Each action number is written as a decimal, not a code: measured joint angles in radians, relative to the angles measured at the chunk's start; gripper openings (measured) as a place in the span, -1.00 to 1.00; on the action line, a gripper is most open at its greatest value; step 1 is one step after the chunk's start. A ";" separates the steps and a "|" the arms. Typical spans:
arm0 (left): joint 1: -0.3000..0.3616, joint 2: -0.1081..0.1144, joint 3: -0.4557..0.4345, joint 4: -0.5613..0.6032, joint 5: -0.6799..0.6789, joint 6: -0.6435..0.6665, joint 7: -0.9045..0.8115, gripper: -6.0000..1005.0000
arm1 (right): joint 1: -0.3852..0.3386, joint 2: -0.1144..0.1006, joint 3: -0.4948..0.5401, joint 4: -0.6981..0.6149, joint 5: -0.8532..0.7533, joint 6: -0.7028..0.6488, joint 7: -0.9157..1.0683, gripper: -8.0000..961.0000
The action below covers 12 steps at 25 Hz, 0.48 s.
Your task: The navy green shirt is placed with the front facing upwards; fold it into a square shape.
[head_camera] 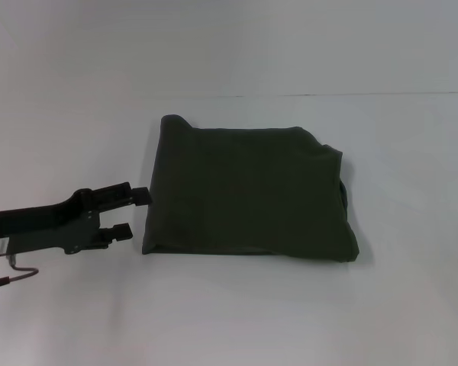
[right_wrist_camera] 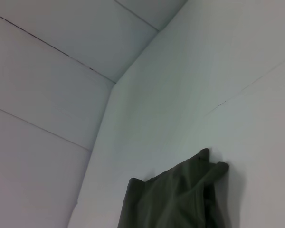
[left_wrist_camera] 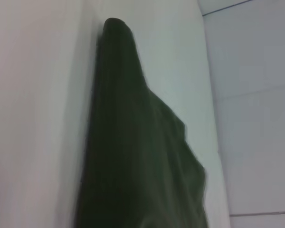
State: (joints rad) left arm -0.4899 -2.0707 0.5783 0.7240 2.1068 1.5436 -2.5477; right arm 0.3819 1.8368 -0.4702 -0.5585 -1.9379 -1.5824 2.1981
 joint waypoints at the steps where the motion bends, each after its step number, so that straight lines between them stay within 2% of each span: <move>1: 0.000 -0.003 0.000 0.000 0.012 -0.015 -0.007 0.86 | 0.000 0.001 0.000 0.000 0.000 0.000 0.001 0.58; 6: -0.009 -0.025 -0.006 -0.044 0.082 -0.148 -0.087 0.86 | 0.000 0.007 0.000 0.000 0.001 0.001 0.002 0.58; 12: -0.009 -0.033 -0.016 -0.077 0.073 -0.204 -0.113 0.85 | 0.000 0.010 -0.004 0.000 0.001 0.002 -0.004 0.58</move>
State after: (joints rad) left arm -0.4991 -2.1035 0.5619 0.6471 2.1802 1.3397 -2.6602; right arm 0.3819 1.8472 -0.4743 -0.5583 -1.9373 -1.5804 2.1940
